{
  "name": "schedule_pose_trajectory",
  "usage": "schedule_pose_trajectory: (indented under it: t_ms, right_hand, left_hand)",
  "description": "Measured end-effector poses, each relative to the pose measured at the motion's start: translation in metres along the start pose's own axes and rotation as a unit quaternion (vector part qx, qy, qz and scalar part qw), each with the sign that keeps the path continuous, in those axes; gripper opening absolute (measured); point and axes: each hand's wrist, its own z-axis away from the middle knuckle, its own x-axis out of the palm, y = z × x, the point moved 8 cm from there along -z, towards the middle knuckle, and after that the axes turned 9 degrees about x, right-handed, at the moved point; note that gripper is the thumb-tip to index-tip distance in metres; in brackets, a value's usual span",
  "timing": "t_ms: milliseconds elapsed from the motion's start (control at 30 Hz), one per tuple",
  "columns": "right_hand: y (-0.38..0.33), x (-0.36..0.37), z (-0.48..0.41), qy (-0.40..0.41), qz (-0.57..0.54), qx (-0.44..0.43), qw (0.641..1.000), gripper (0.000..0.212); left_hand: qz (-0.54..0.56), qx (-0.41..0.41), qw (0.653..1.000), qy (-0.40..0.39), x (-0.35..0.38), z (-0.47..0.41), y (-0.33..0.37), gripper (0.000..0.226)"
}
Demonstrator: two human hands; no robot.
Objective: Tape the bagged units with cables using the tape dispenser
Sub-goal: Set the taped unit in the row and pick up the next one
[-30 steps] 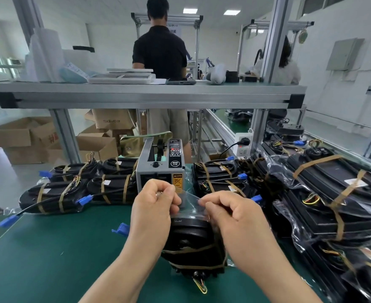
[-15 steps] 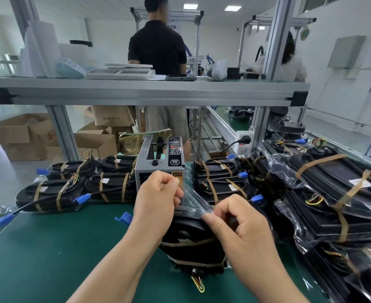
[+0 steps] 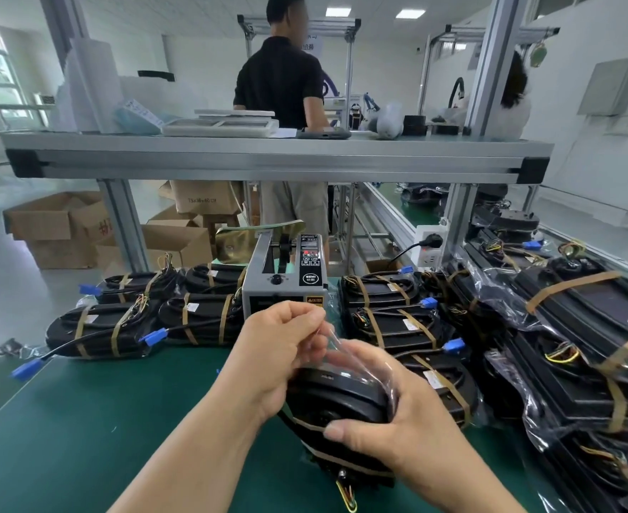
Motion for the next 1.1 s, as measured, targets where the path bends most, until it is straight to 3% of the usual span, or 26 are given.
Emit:
schedule_pose_trajectory:
  t_ms: [100, 233, 367, 467, 800, 1100]
  right_hand:
    - [0.008, -0.011, 0.002, 0.07, -0.024, 0.019, 0.997, 0.089]
    - [0.01, -0.016, 0.012, 0.126, -0.044, 0.043, 0.99, 0.092]
    - [0.009, -0.013, 0.013, 0.124, -0.018, 0.076, 0.989, 0.063]
    - [0.006, -0.013, 0.013, 0.129, -0.036, 0.077, 0.988, 0.059]
    - [0.01, -0.003, 0.003, 0.126, -0.079, 0.033, 0.988, 0.067]
    - [0.012, -0.002, -0.001, 0.136, -0.041, 0.009, 0.99, 0.066]
  left_hand:
    - [0.114, -0.029, 0.988, 0.101, -0.034, -0.01, -0.006, 0.009]
    - [0.126, -0.08, 0.968, 0.203, -0.083, -0.024, -0.029, 0.009]
    - [0.137, -0.203, 0.95, 0.192, -0.08, -0.033, -0.072, 0.013]
    - [0.136, -0.25, 0.941, 0.183, -0.073, -0.042, -0.089, 0.017]
    - [0.139, -0.255, 0.933, 0.212, -0.056, -0.068, -0.088, 0.024]
    - [0.187, -0.26, 0.916, 0.242, -0.052, -0.063, -0.094, 0.018]
